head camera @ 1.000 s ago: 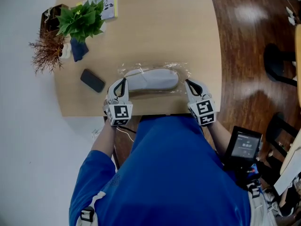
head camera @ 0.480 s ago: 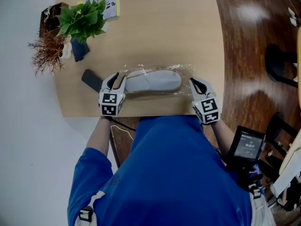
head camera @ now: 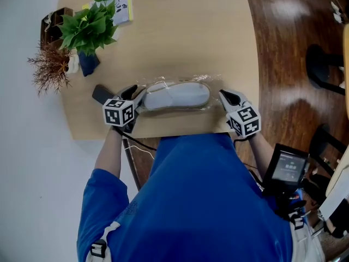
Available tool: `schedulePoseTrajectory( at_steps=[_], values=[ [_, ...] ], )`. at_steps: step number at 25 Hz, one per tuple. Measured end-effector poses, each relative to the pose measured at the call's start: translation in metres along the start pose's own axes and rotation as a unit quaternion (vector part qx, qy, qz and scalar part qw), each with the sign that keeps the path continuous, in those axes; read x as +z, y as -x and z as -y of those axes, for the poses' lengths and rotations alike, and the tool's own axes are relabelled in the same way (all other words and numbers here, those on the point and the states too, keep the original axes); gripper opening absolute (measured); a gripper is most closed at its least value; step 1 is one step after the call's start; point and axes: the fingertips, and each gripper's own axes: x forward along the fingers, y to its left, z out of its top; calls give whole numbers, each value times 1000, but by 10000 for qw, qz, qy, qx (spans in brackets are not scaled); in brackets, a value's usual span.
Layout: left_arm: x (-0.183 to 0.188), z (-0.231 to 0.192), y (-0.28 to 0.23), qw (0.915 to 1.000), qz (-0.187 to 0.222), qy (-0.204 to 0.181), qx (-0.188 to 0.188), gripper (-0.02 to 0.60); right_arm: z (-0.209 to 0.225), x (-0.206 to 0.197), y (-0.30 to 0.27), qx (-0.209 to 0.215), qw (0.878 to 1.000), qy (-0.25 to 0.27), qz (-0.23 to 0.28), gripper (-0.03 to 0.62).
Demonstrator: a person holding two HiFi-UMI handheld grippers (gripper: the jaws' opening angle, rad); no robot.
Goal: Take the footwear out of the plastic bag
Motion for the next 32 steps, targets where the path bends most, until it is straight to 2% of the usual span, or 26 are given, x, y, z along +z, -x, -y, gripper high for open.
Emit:
schedulePoseTrajectory(
  at_steps=[4, 10, 12, 13, 16, 20, 26, 30, 32],
  values=[
    [6, 3, 2, 9990, 71, 263, -362, 201, -2, 0, -4, 146, 9999, -41, -70, 3],
    [2, 0, -6, 9985, -89, 338, -414, 203, -1, -2, -6, 182, 9998, -35, -121, 3],
    [2, -1, -9, 9989, -143, 279, -341, 160, 0, -2, -6, 198, 9997, -33, -143, 3],
    [3, -2, -10, 9993, -144, 221, -280, 86, 0, -2, -5, 207, 9997, -34, -155, 3],
    [7, -1, -11, 9999, -65, -13, -142, 22, 2, -5, -5, 270, 9994, -65, -206, 5],
    [8, -1, -11, 9997, -5, -255, -33, 16, 1, -14, -7, 469, 9980, -157, -393, 5],
    [6, 0, -11, 9994, 52, -328, 71, 12, -11, -24, -13, 867, 9928, -221, -790, 10],
    [4, 0, -13, 9994, 55, -336, 112, 11, -23, -27, -19, 1206, 9866, -274, -1069, 72],
    [4, -1, -13, 9994, 53, -318, 121, 11, -27, -27, -21, 1332, 9833, -372, -1181, 83]
  ],
)
